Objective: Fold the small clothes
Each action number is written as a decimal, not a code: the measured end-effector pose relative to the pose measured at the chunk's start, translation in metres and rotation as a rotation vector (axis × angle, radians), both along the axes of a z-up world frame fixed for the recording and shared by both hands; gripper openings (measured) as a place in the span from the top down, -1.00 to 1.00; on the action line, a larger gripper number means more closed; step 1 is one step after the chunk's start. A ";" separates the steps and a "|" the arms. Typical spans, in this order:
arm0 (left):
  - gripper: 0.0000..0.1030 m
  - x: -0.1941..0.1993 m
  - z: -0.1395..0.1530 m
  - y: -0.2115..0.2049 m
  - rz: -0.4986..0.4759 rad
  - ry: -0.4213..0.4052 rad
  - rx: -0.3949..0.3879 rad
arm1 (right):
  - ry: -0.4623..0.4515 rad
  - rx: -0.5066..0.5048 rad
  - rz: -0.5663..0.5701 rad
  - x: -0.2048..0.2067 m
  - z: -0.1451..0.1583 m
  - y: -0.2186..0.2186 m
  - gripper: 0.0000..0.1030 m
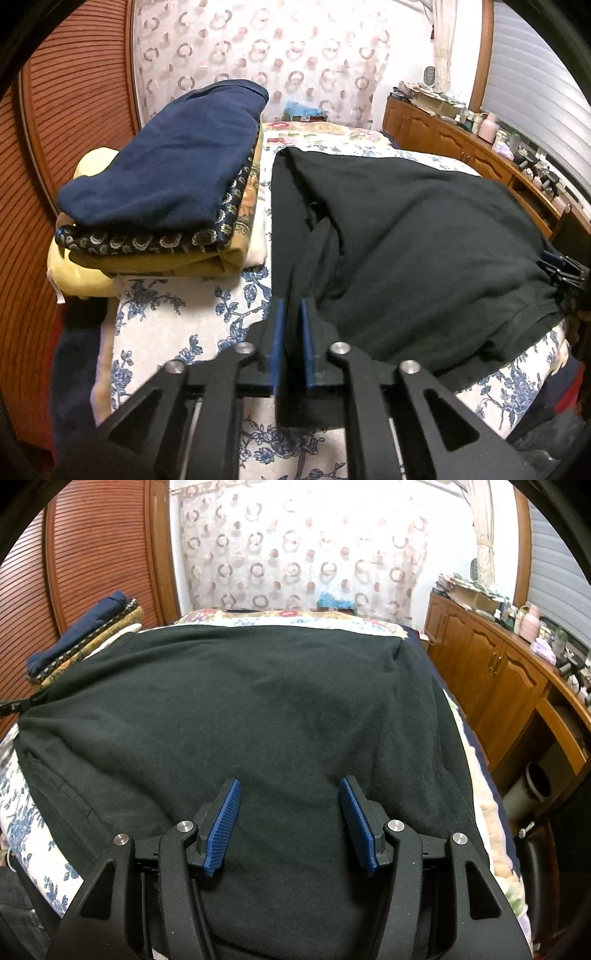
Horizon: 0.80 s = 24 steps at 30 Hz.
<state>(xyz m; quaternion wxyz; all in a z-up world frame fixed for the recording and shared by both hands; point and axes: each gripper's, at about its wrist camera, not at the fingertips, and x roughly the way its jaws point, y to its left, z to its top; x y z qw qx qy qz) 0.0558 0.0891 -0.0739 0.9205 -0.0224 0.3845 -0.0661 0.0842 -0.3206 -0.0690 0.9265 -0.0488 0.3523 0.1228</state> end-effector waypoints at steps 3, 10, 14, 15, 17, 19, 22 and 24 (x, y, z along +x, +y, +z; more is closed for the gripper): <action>0.31 0.001 0.001 -0.001 -0.014 0.003 -0.013 | 0.000 0.001 0.000 0.000 0.000 0.000 -0.10; -0.03 0.003 -0.004 -0.008 -0.028 0.021 0.001 | 0.000 0.001 0.000 0.000 0.000 0.000 -0.10; -0.04 0.006 -0.009 -0.009 -0.015 0.037 0.020 | 0.000 0.001 0.000 0.000 0.000 0.000 -0.10; -0.04 0.006 -0.010 -0.008 -0.012 0.039 0.019 | -0.001 0.001 0.000 0.000 -0.001 0.000 -0.10; -0.04 0.007 -0.012 -0.007 -0.006 0.044 0.019 | -0.001 0.001 0.000 0.000 -0.001 0.000 -0.10; -0.04 0.007 -0.014 -0.005 0.000 0.050 0.021 | -0.001 0.001 0.000 0.000 -0.001 0.000 -0.10; -0.04 0.008 -0.017 -0.005 0.006 0.061 0.025 | -0.001 0.001 0.000 -0.001 -0.001 -0.001 -0.10; -0.04 0.008 -0.019 -0.004 0.009 0.067 0.027 | -0.001 0.001 0.000 0.000 -0.001 -0.001 -0.10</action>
